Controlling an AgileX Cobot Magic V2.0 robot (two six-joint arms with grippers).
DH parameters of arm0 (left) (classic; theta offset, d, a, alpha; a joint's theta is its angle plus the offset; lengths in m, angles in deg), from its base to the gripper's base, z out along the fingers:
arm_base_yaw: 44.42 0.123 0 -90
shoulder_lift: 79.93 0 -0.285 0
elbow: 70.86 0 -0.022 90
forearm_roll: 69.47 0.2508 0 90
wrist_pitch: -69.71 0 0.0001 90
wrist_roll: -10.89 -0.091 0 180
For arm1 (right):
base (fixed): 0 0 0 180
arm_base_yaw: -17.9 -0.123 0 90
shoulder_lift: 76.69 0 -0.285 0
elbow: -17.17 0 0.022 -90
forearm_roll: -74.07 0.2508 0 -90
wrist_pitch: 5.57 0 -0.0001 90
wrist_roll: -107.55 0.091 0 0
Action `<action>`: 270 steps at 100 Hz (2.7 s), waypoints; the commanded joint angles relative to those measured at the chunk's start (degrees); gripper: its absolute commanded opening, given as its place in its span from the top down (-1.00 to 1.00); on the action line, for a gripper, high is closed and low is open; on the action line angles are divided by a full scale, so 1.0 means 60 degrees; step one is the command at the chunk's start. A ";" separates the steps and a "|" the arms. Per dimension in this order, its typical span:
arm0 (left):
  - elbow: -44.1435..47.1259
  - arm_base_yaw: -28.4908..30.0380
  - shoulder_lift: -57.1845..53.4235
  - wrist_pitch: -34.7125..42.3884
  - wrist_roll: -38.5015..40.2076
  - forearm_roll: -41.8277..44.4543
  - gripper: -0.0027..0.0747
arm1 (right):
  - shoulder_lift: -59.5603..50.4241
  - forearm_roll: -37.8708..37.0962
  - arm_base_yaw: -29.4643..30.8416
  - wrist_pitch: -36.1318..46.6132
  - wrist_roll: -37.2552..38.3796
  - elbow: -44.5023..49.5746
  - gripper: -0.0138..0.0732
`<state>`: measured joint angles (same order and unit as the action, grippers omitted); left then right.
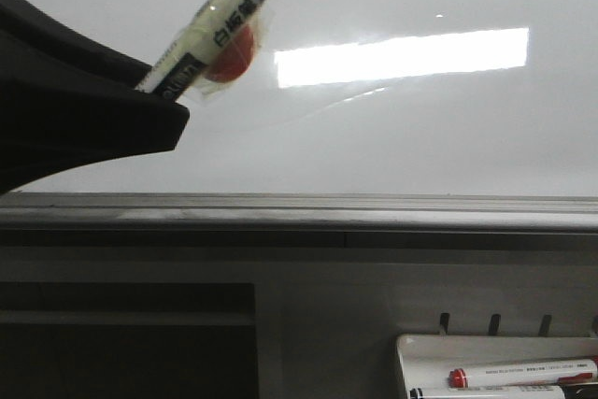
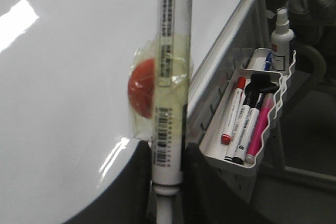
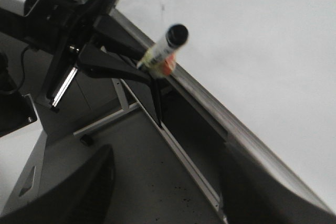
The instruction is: Write number 2 on whiteboard
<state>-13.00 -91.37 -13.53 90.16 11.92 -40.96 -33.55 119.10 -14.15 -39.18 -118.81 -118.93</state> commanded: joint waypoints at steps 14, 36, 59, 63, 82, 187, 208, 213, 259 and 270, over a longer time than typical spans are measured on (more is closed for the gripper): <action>-0.0247 -0.0696 -0.0161 0.0555 0.0116 -0.0077 0.98 | 0.1879 0.0345 -0.1358 0.1782 -0.1482 -0.1109 -0.28; -0.0247 -0.0970 -0.0161 0.0439 0.0116 -0.0077 0.98 | 0.3099 0.0364 -0.2482 0.2617 -0.1504 -0.1648 -0.28; -0.0247 -0.0970 -0.0161 0.0367 0.0116 -0.0059 0.98 | 0.3807 0.0364 -0.2740 0.2596 -0.1504 -0.2008 -0.14; -0.0247 -0.0970 -0.0161 0.0367 0.0116 -0.0059 0.98 | 0.3825 0.0364 -0.2740 0.2576 -0.1504 -0.2008 -0.03; -0.0247 -0.0970 -0.0298 0.0453 0.0116 -0.0110 0.95 | 0.3861 0.0364 -0.2740 0.2526 -0.1504 -0.2008 0.85; -0.0286 0.2572 -0.5922 -0.2231 0.0116 -0.3246 0.98 | 0.5725 0.0916 -0.2225 0.5077 -0.1504 -0.3619 0.85; -0.0286 0.3607 -0.5922 -0.1783 0.0116 -0.3250 0.98 | 0.6016 0.0916 -0.1998 0.5114 -0.1504 -0.3920 0.85; -0.0286 0.3670 -0.5922 -0.1760 0.0116 -0.3250 0.98 | 0.6149 0.0916 -0.1930 0.5114 -0.1504 -0.3993 0.85; -0.0286 0.3693 -0.5922 -0.1760 0.0116 -0.3272 0.98 | 0.6674 0.0735 -0.0791 0.5227 -0.1504 -0.4762 0.85; -0.0286 0.3693 -0.5922 -0.1760 0.0116 -0.3272 0.98 | 0.6452 0.0735 -0.0457 0.4587 -0.1504 -0.4527 0.84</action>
<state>-12.91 -69.36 -49.45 74.84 11.97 -59.92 7.84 123.86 -18.55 -12.41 -127.40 -145.33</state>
